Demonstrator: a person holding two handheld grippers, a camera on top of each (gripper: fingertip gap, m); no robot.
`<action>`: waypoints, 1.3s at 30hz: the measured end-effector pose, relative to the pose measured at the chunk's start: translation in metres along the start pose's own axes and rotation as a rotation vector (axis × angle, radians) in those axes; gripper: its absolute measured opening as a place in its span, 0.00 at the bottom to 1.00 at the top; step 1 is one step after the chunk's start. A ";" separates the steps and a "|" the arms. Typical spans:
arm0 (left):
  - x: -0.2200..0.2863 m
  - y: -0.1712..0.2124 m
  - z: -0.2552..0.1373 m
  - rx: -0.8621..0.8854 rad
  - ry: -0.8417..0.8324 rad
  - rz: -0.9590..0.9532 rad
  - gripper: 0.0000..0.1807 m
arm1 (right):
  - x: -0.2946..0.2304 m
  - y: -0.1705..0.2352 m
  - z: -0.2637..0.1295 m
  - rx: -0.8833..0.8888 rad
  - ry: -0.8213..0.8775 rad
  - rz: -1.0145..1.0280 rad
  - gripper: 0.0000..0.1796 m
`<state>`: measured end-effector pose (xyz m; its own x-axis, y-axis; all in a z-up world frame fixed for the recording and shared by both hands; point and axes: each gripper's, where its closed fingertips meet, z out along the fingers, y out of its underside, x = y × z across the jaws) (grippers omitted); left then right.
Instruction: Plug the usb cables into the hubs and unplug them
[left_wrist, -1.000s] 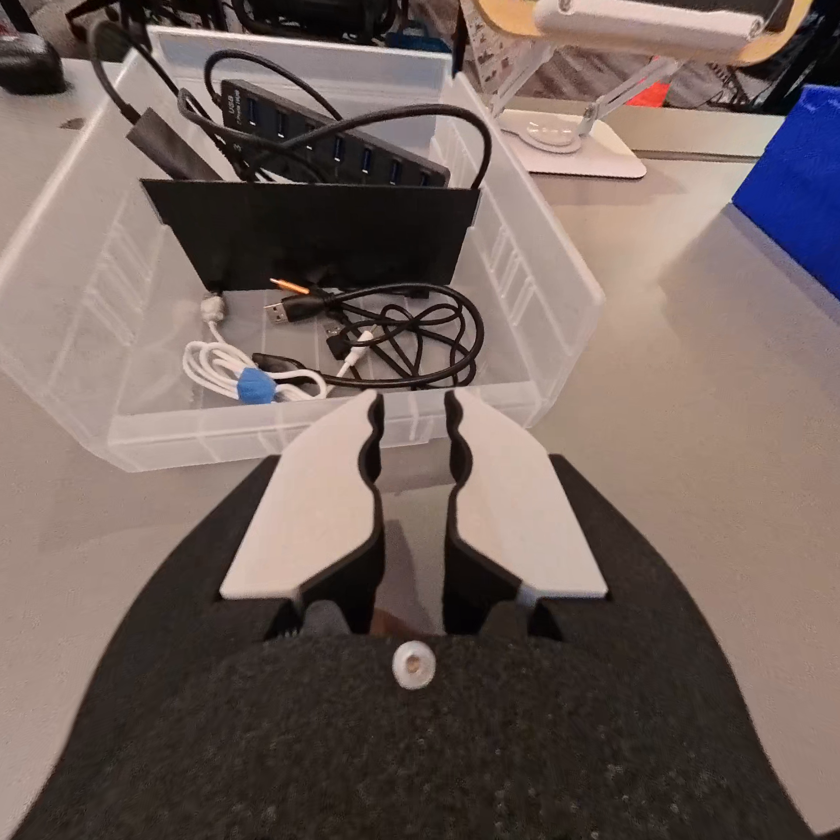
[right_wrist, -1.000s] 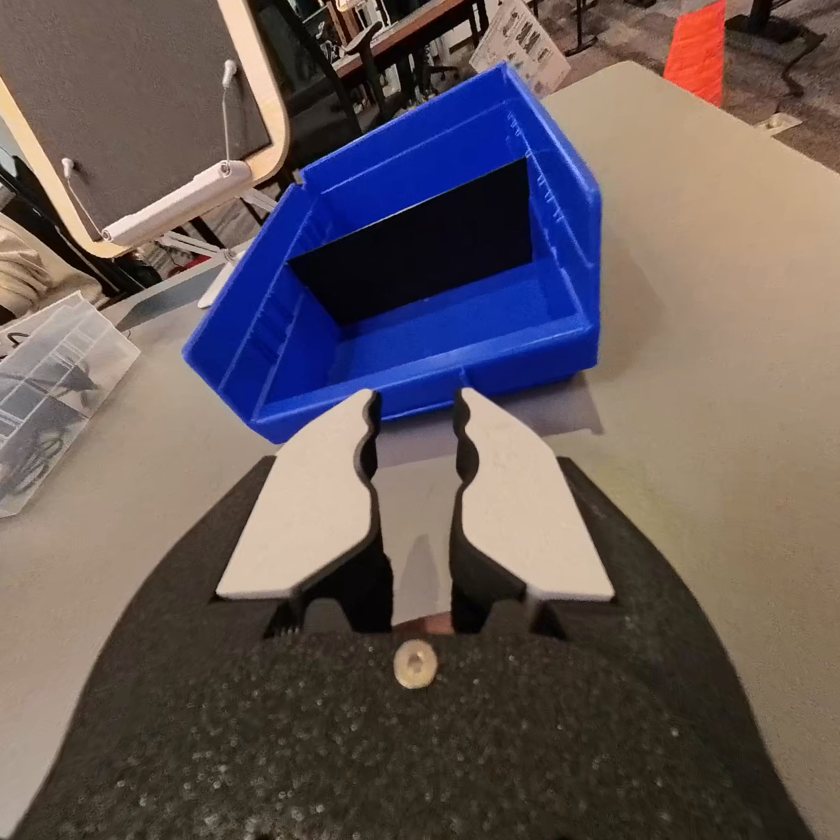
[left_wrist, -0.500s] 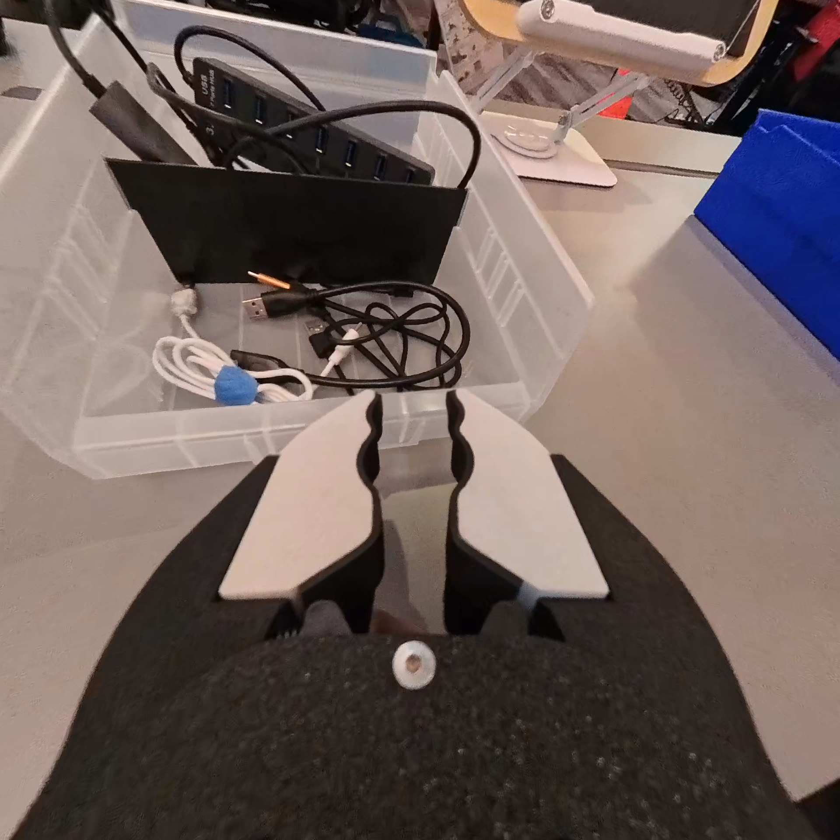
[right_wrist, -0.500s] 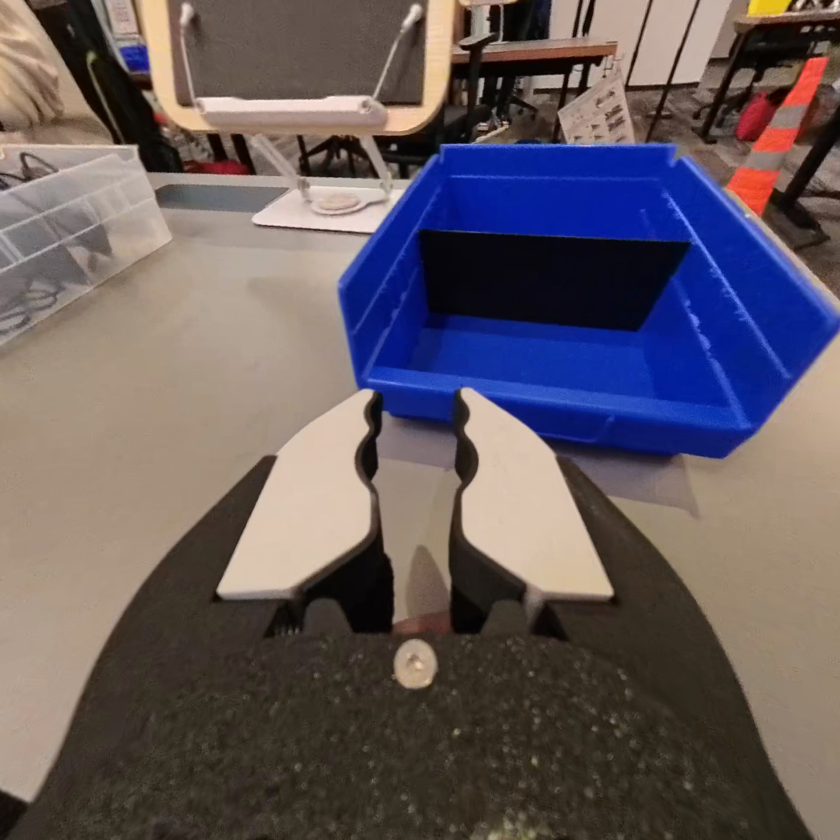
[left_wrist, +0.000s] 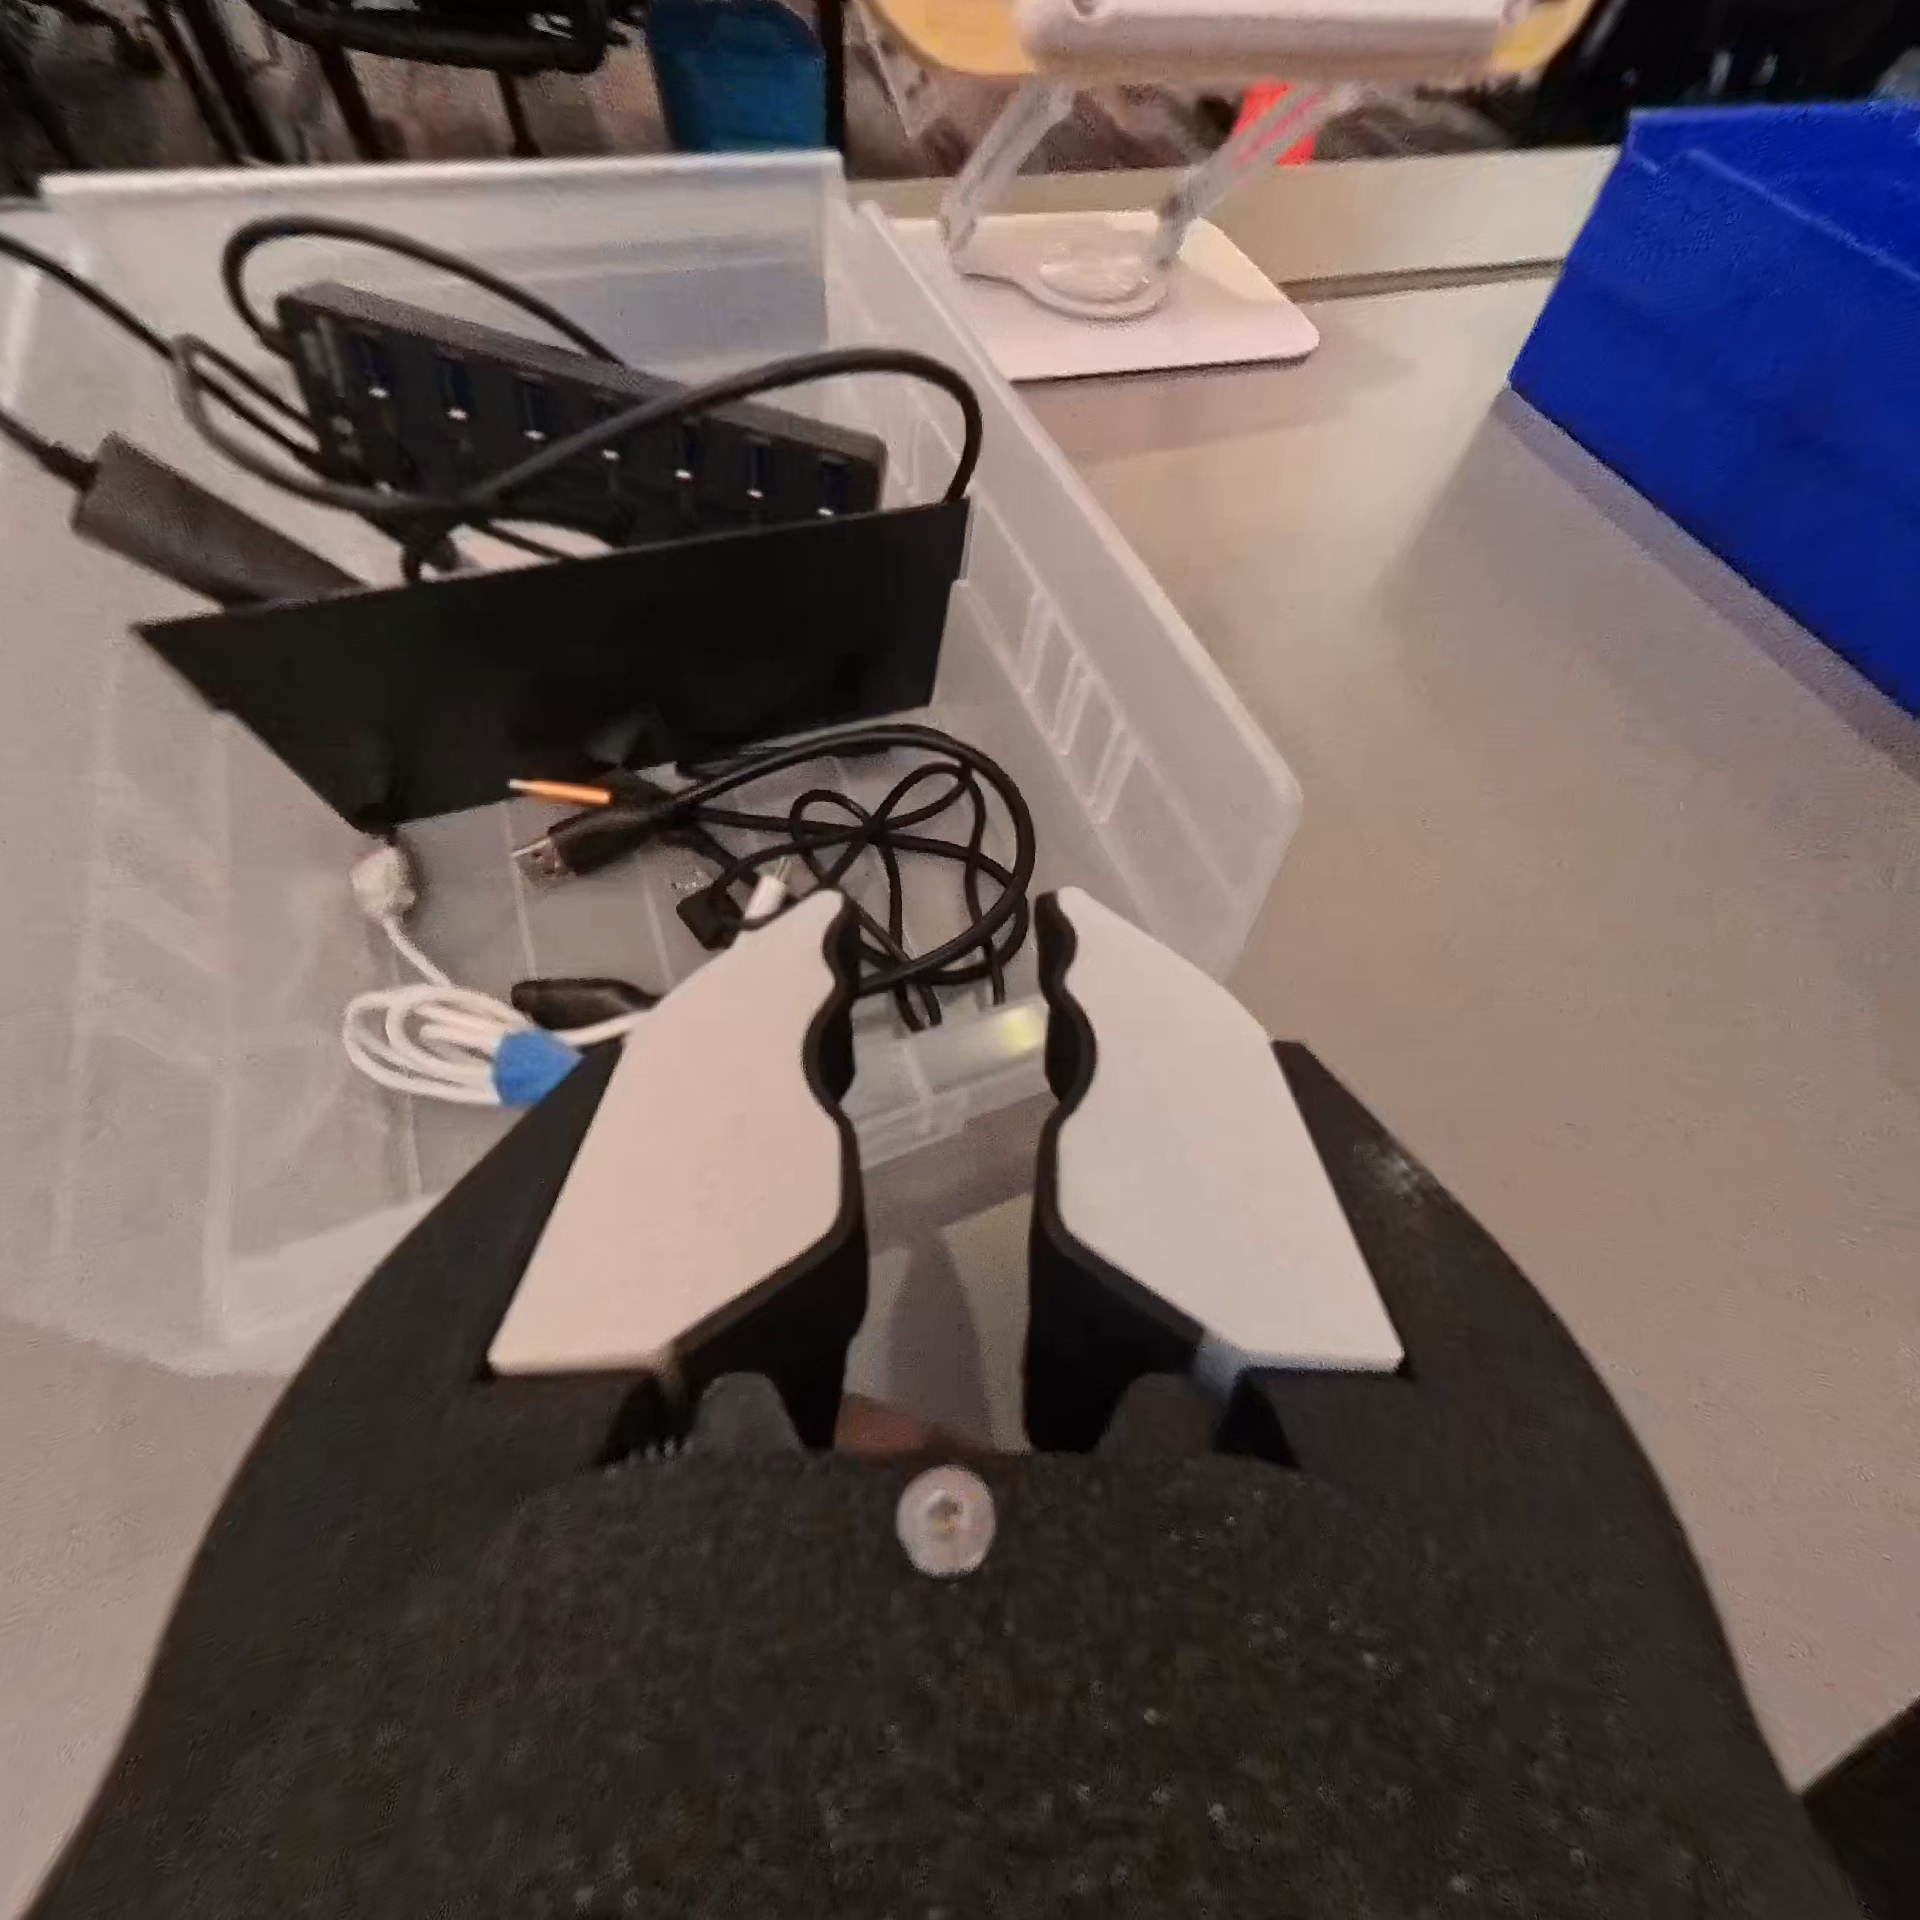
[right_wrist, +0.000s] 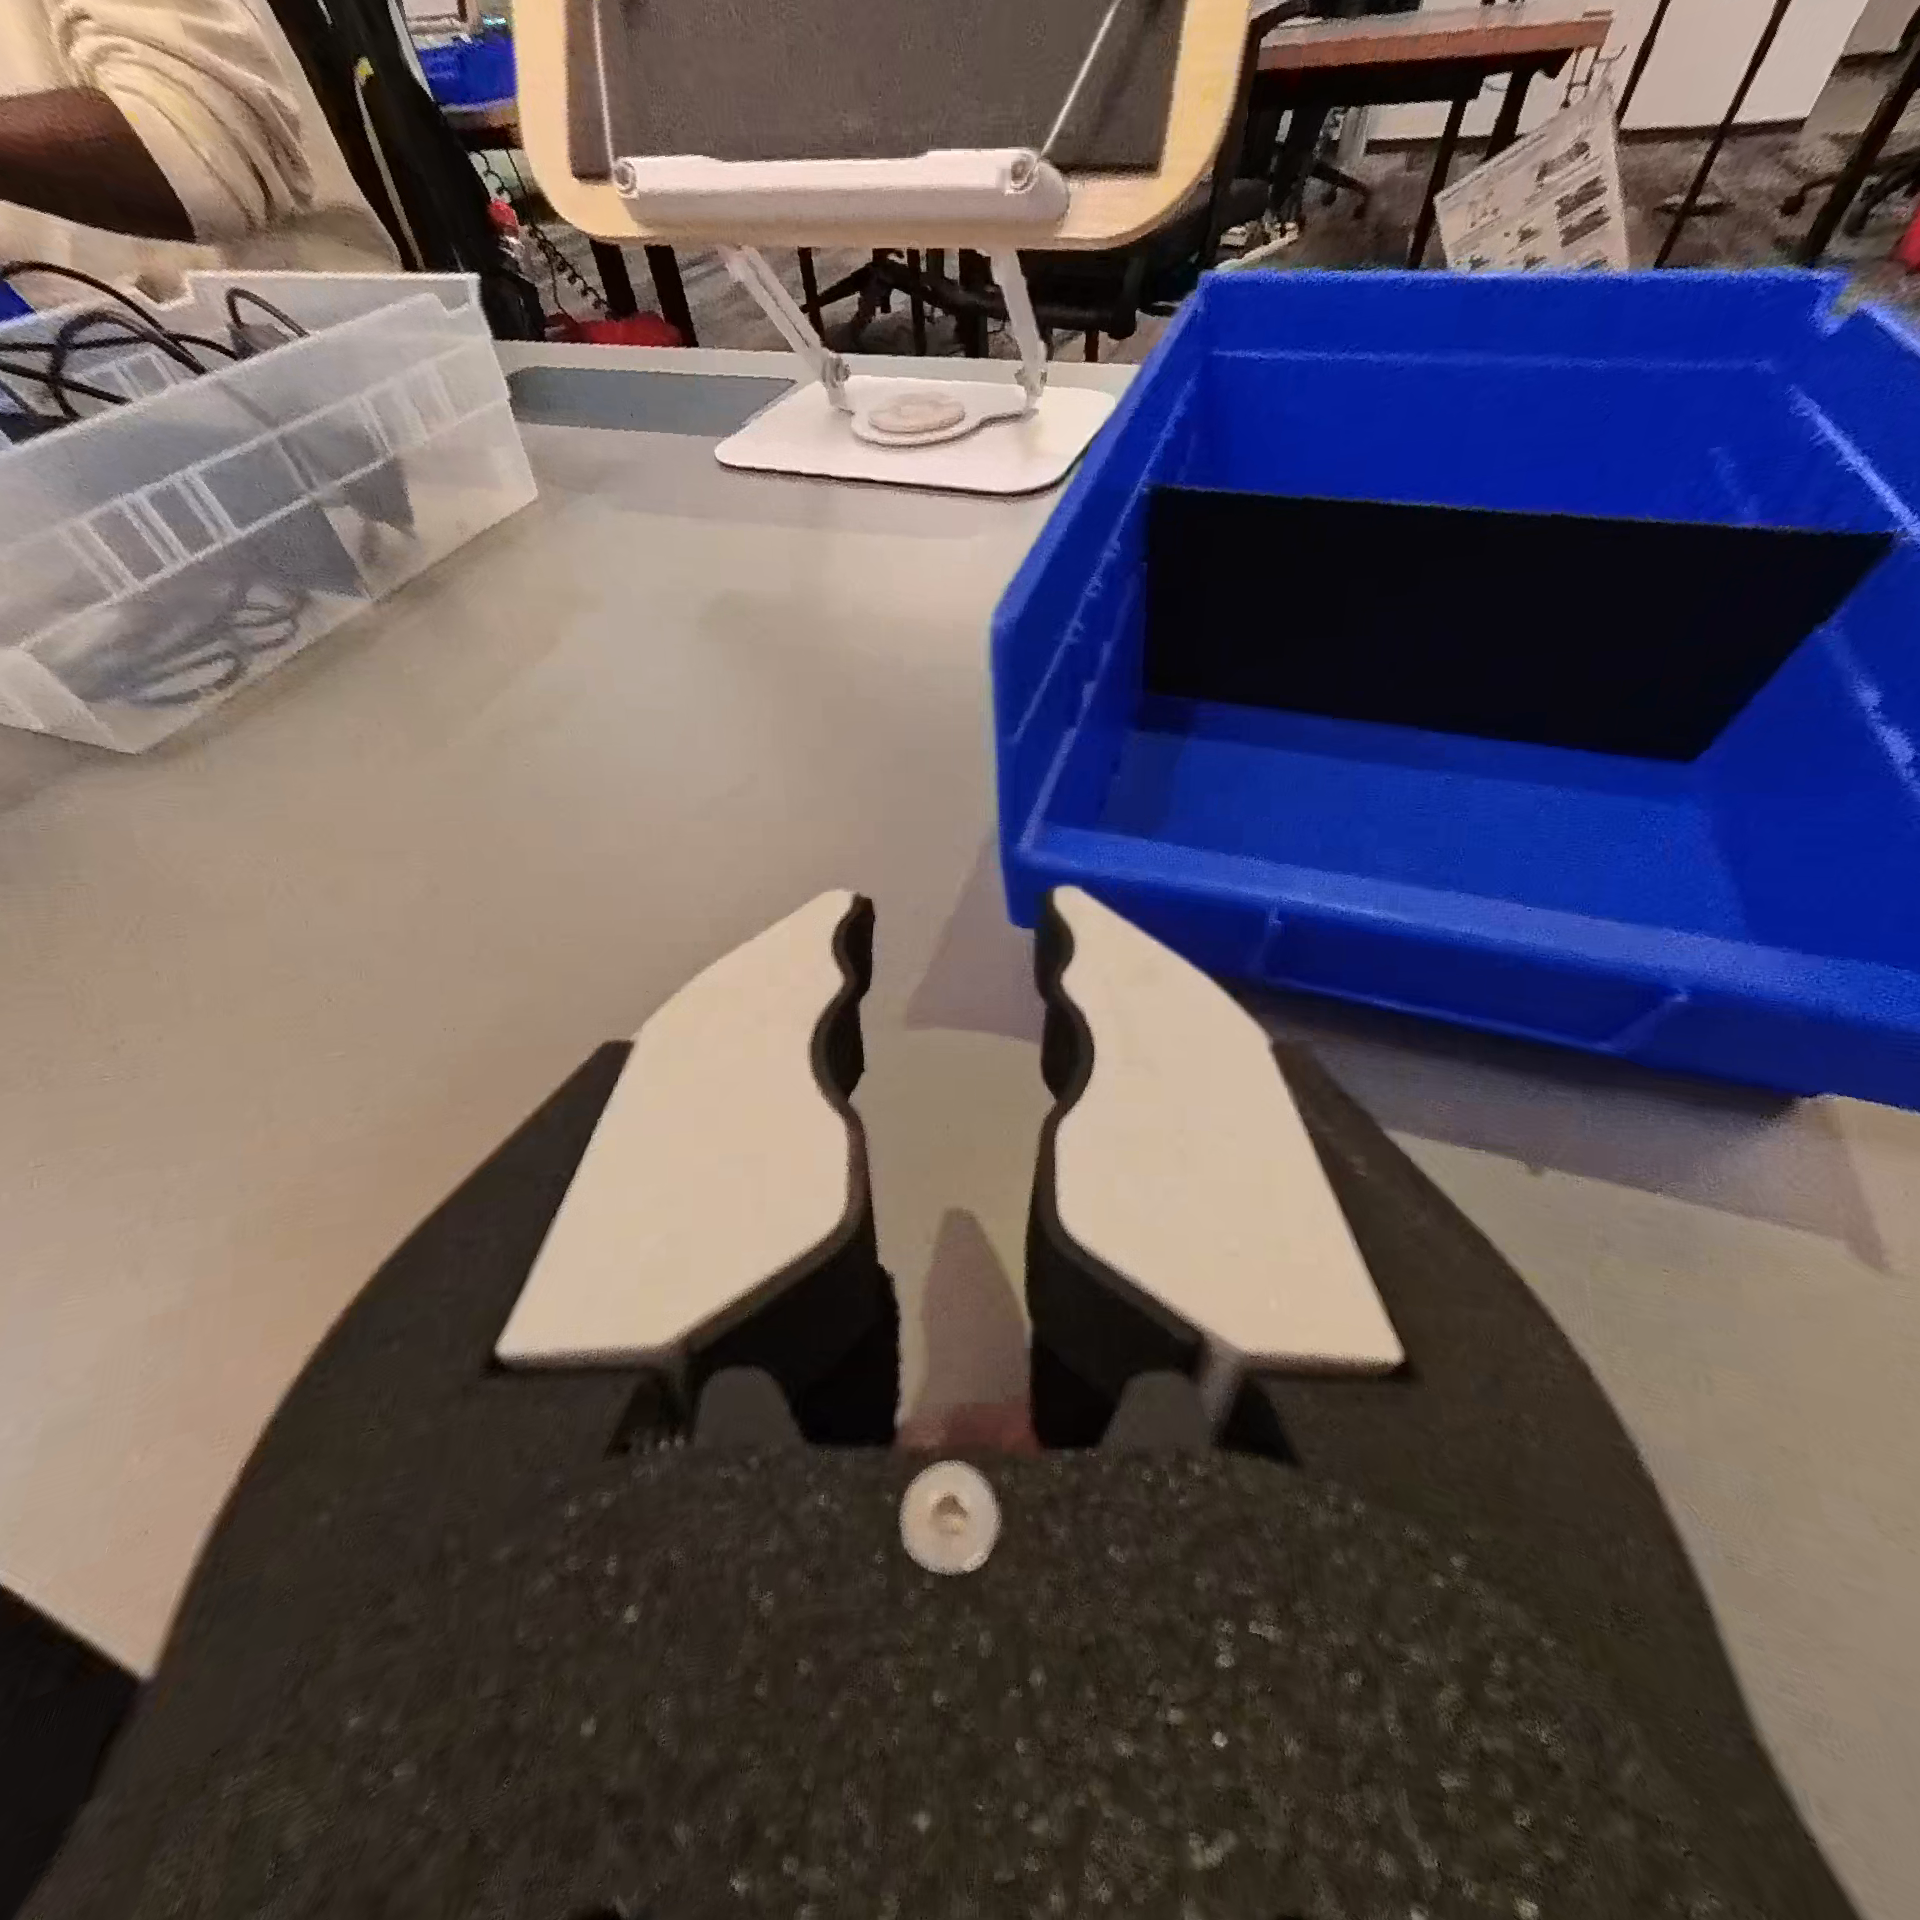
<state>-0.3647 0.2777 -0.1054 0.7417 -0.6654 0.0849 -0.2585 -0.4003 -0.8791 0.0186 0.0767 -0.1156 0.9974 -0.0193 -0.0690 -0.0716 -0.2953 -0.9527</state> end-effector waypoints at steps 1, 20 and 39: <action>0.001 -0.005 0.003 -0.038 0.048 0.047 0.17 | -0.005 0.001 0.001 -0.006 -0.013 0.012 0.16; -0.045 0.004 0.109 -0.535 0.102 0.892 0.04 | -0.050 -0.021 0.040 -0.057 -0.160 0.046 0.16; 0.116 -0.145 -0.022 0.119 0.404 0.957 0.02 | -0.027 -0.020 0.026 -0.002 -0.161 0.099 0.16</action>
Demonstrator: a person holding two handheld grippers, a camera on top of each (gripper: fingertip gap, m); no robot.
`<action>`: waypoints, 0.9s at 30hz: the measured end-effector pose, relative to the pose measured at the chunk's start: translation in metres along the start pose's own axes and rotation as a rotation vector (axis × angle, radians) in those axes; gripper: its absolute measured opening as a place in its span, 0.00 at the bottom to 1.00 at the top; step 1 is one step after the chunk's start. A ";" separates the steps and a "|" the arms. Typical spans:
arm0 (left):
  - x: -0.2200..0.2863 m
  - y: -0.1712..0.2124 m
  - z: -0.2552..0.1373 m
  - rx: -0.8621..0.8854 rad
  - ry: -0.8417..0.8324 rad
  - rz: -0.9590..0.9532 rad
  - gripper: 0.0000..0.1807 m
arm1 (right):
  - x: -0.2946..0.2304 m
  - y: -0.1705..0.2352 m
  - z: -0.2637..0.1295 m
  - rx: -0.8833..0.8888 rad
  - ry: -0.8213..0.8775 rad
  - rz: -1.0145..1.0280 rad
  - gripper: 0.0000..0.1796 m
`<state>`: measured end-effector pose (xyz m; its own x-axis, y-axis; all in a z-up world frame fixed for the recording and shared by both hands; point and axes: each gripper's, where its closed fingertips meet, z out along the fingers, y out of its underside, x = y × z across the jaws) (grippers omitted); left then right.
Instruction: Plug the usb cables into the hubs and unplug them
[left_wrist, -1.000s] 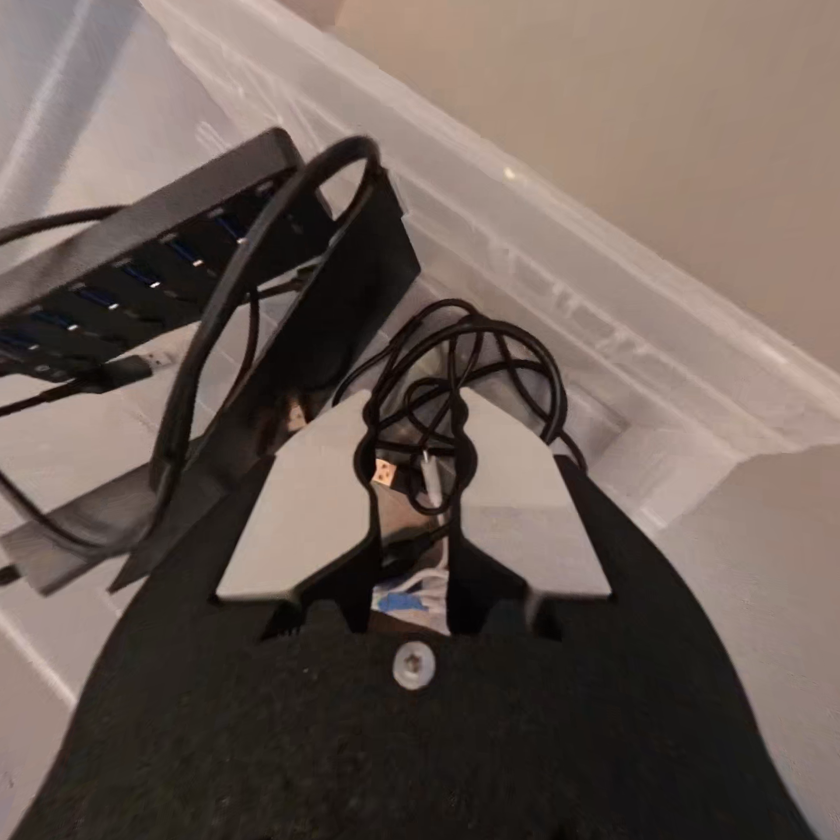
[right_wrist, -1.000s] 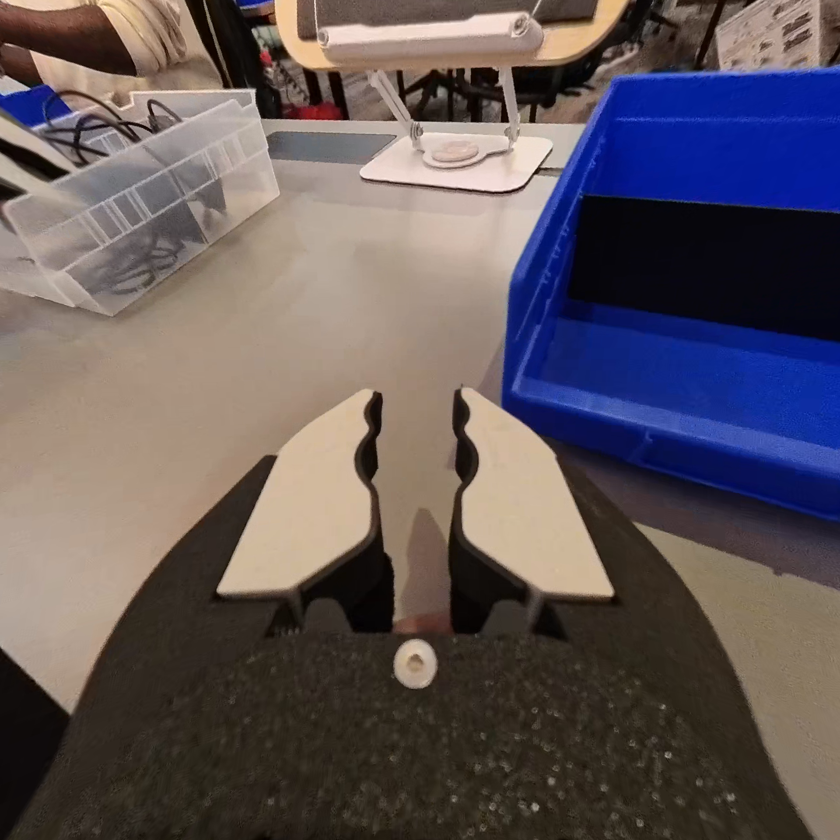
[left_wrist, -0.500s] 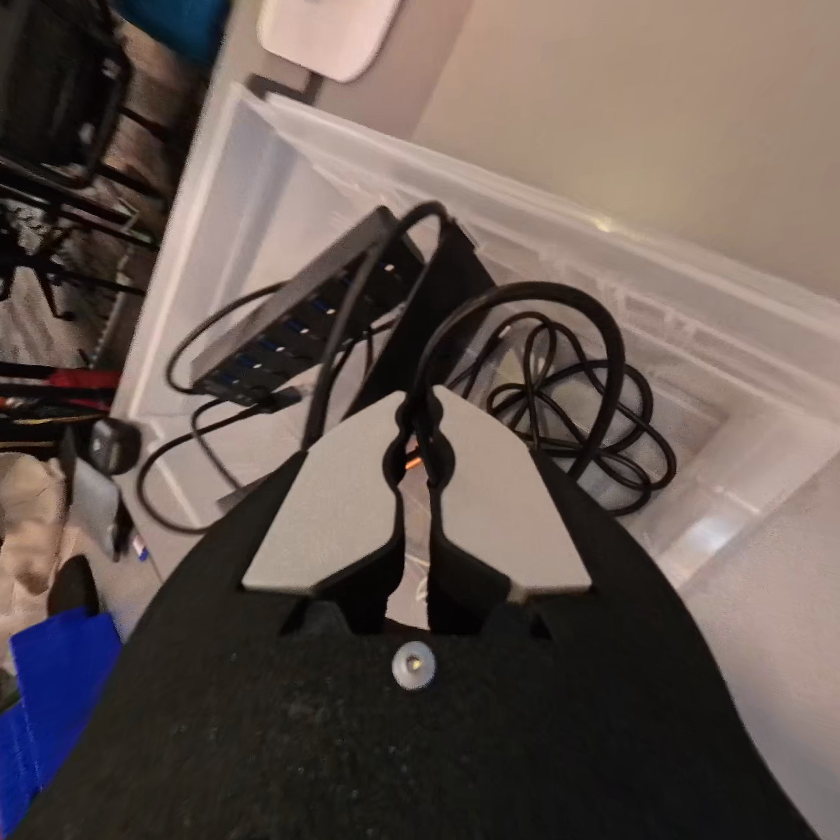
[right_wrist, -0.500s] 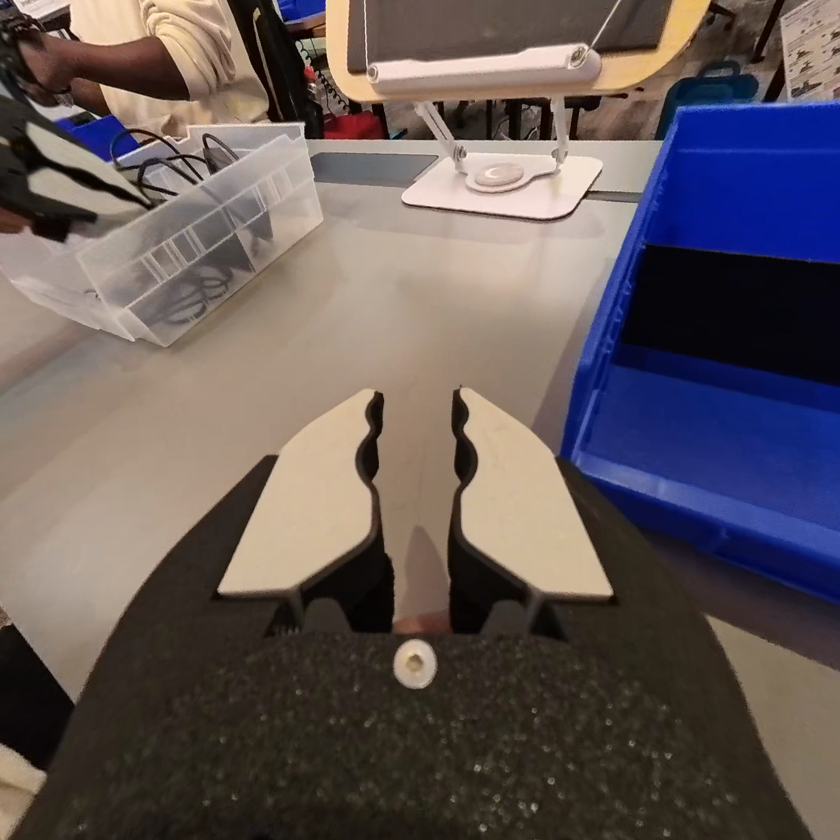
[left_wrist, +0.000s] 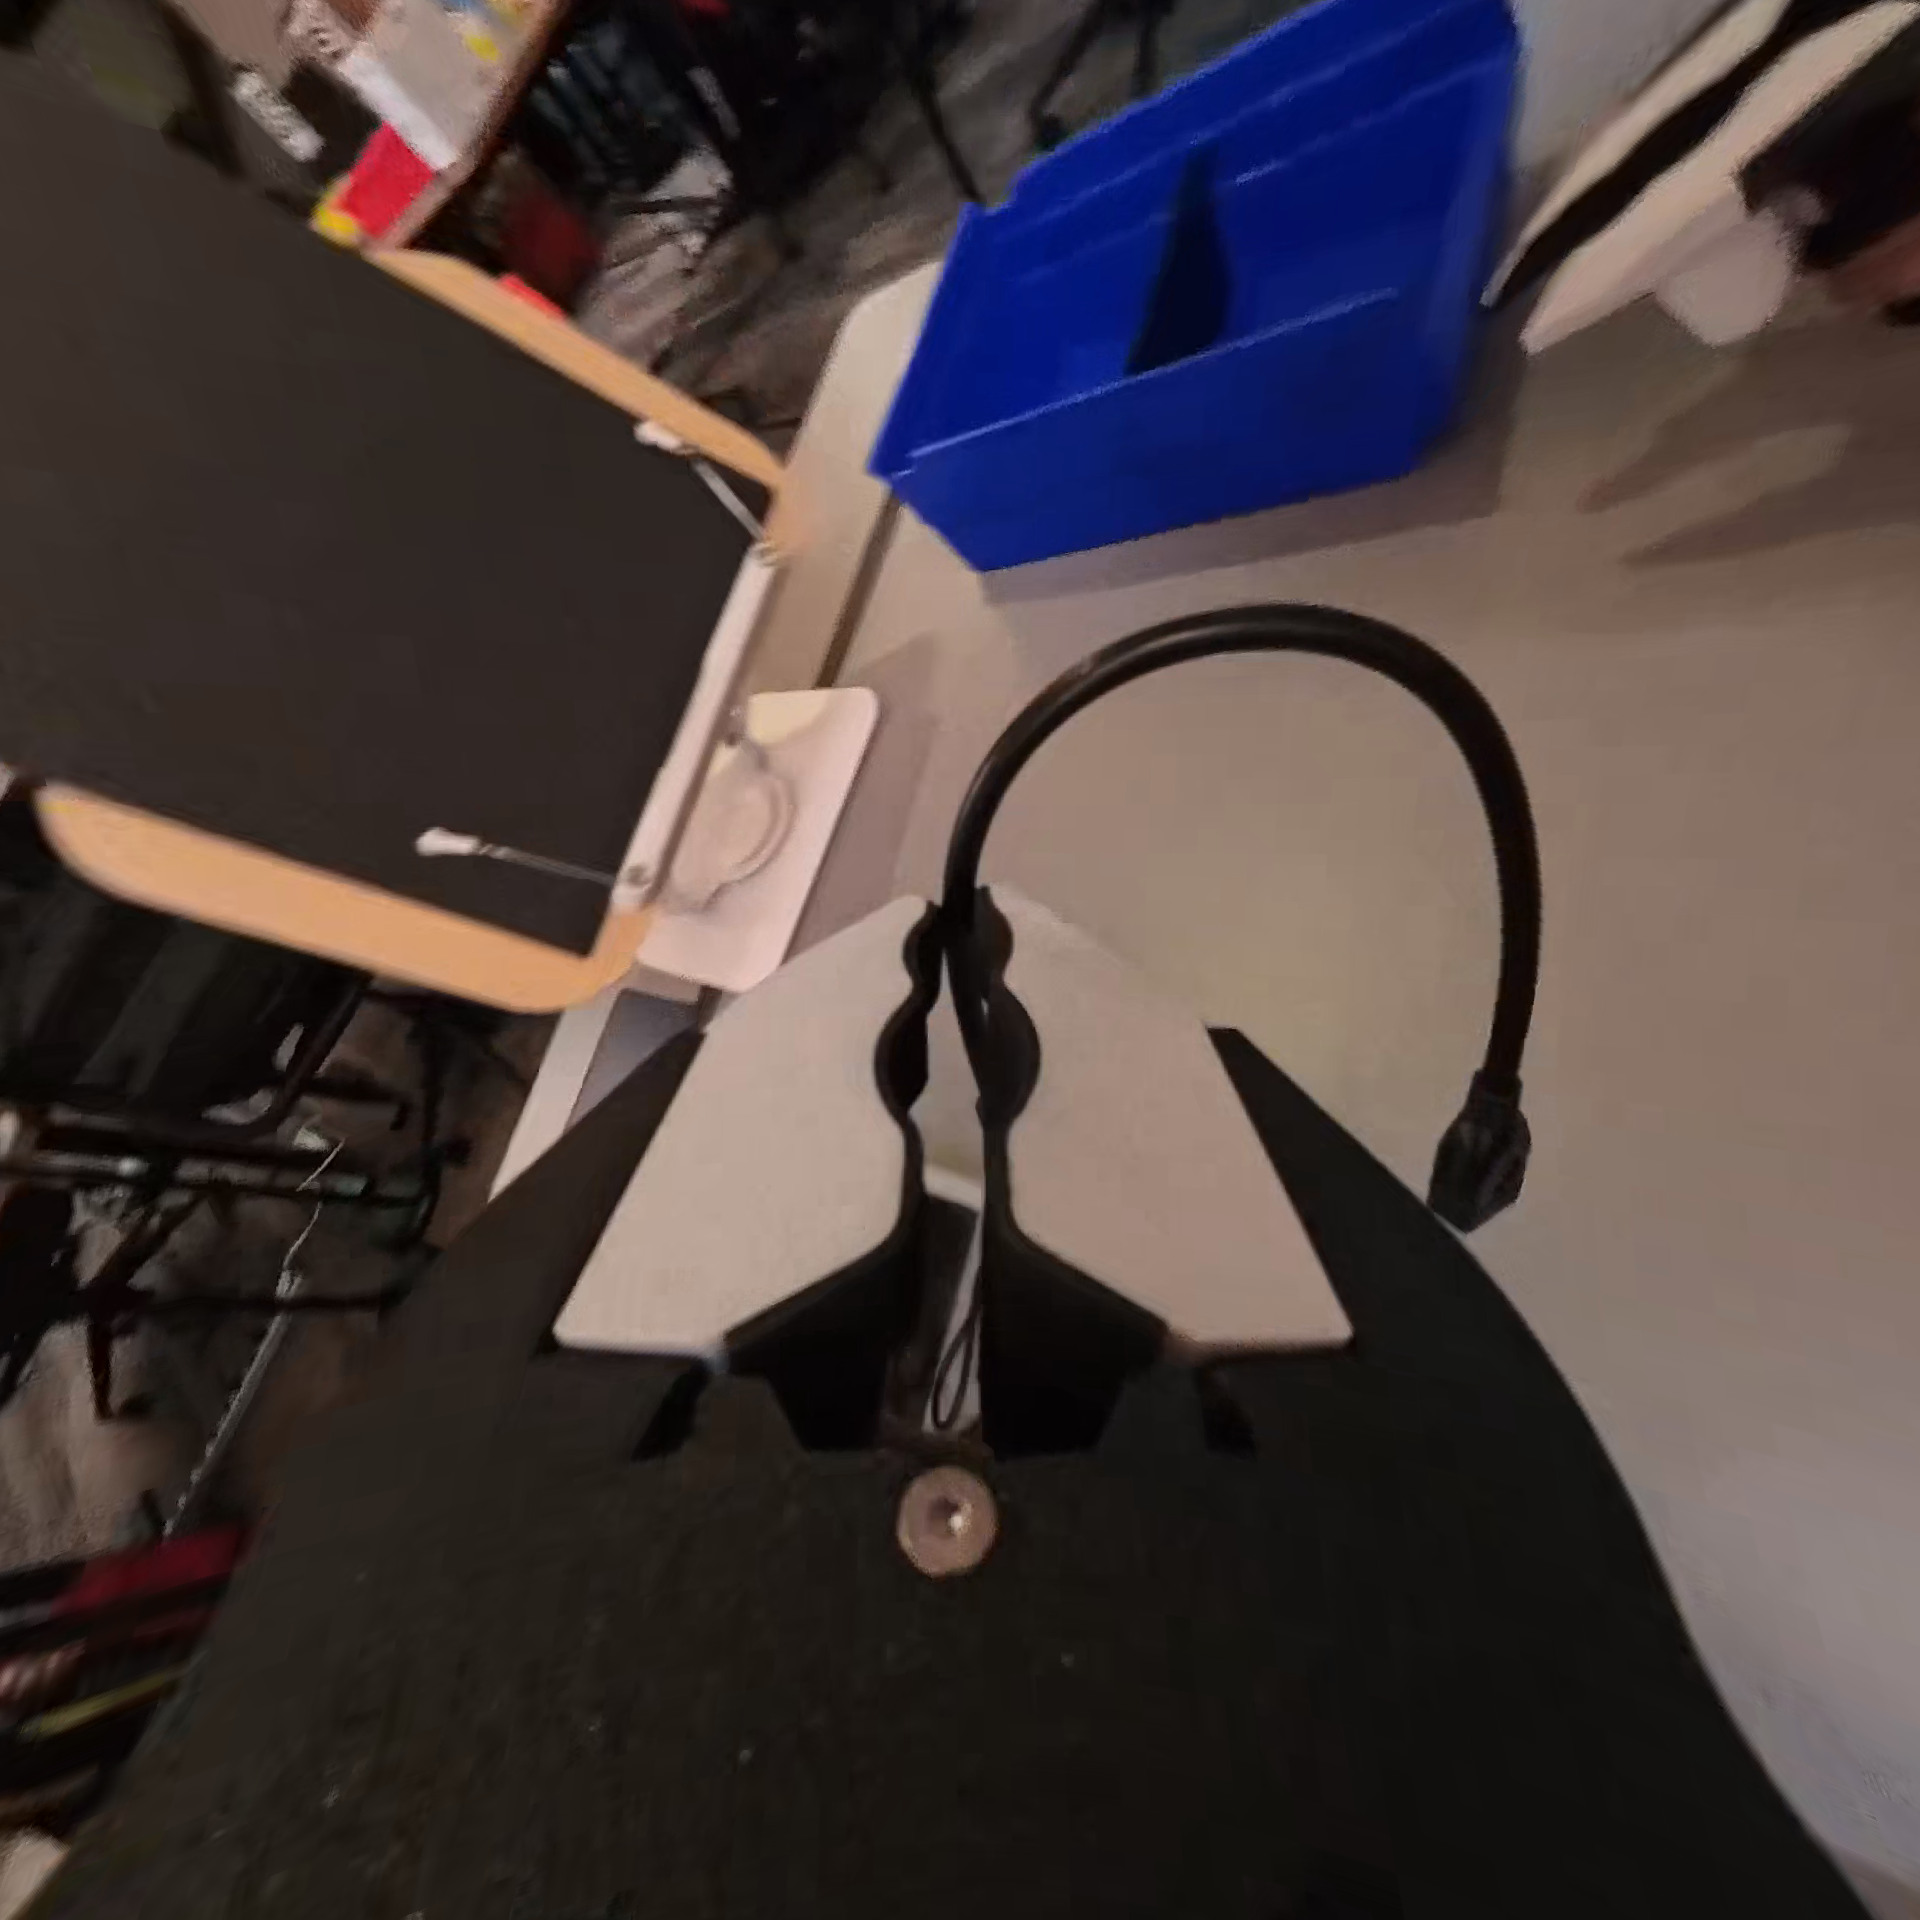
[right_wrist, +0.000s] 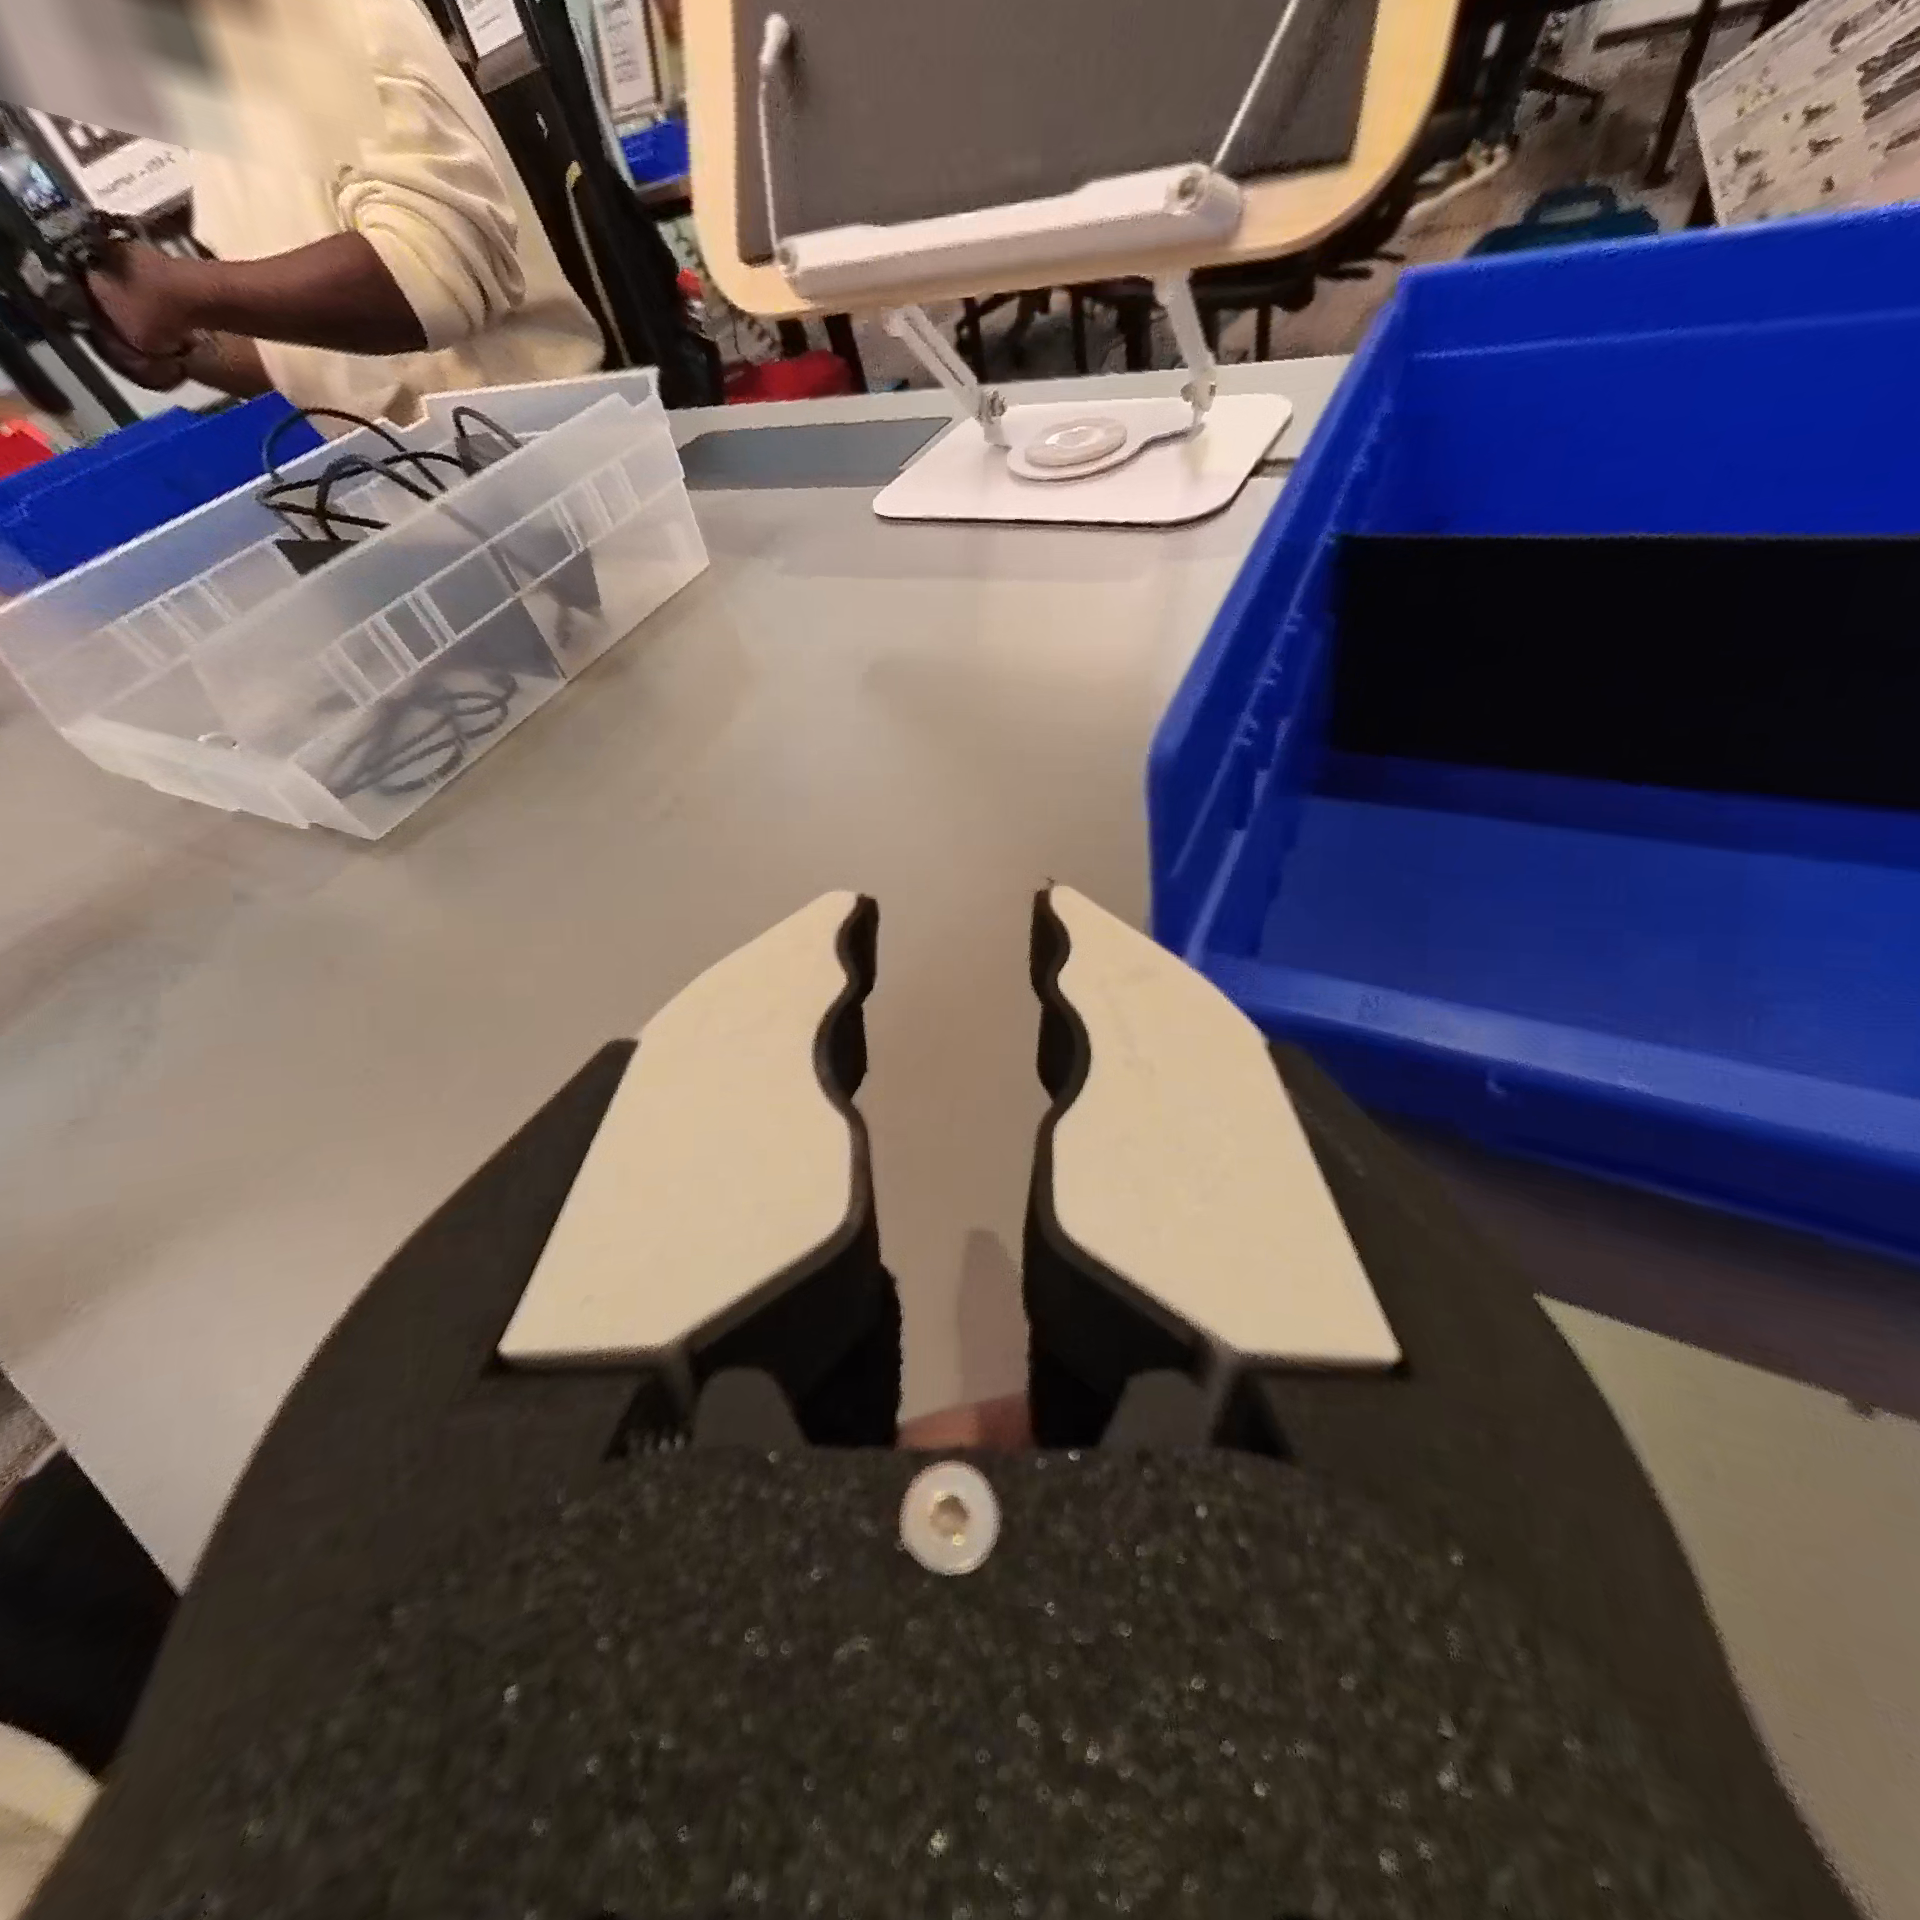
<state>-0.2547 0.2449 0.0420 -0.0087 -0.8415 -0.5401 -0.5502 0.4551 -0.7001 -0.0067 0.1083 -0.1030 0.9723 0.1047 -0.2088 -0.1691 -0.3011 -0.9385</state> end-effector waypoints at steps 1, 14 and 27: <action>0.018 -0.008 0.021 -0.014 0.074 0.047 0.02 | 0.006 0.002 -0.002 0.000 0.011 0.012 0.16; 0.189 -0.006 0.206 -0.198 0.585 0.283 0.10 | 0.041 0.001 -0.023 0.030 0.044 0.085 0.15; 0.080 0.070 0.018 -0.201 0.382 -0.377 0.18 | 0.023 0.015 -0.014 -0.029 -0.019 0.094 0.16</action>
<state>-0.2790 0.2145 -0.0585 -0.0612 -0.9974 -0.0373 -0.7216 0.0700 -0.6888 0.0154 0.0930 -0.1184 0.9492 0.0927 -0.3006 -0.2540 -0.3375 -0.9064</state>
